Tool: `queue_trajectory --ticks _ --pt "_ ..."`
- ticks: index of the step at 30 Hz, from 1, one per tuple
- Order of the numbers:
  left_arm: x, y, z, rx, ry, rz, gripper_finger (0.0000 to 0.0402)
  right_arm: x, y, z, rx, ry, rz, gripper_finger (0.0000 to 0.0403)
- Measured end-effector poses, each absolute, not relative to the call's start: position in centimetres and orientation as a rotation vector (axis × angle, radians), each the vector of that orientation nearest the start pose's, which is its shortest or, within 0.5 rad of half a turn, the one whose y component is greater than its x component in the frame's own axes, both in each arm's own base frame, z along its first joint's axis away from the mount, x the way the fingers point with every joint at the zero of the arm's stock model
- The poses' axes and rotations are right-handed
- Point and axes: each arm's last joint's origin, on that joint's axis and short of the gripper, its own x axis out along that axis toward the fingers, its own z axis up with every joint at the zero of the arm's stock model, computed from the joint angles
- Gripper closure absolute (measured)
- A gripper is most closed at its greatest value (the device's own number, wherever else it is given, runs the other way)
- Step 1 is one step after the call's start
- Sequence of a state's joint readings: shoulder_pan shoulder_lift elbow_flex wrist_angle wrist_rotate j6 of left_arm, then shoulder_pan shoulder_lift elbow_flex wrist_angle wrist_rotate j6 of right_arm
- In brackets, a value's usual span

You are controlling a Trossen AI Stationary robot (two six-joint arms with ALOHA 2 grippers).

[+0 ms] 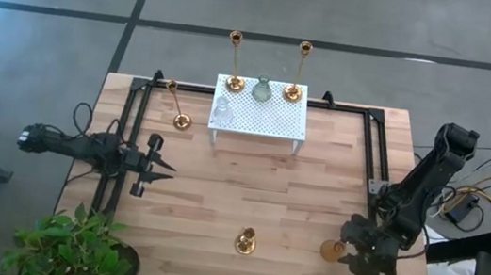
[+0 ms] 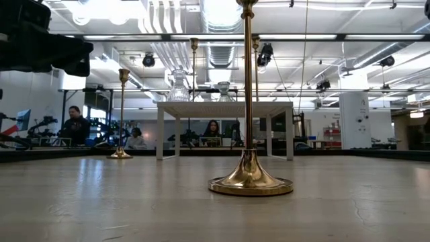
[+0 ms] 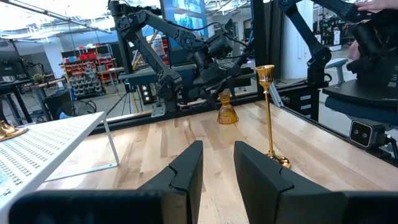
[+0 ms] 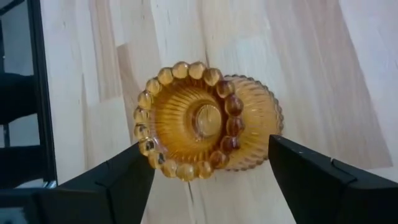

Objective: Pick & Place candle stick holders
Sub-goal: Put the orange glass candle holder on the shelf

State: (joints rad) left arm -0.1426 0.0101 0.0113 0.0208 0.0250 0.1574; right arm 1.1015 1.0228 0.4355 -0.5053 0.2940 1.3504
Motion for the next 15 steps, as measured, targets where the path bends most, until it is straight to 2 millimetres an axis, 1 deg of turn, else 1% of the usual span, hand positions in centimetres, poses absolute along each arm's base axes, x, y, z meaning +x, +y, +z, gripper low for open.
queue_trajectory --ticks 15 --pt "9.65 -1.46 16.86 0.155 -0.035 -0.166 0.0305 8.74 14.66 15.35 0.439 0.993 0.005 0.0140"
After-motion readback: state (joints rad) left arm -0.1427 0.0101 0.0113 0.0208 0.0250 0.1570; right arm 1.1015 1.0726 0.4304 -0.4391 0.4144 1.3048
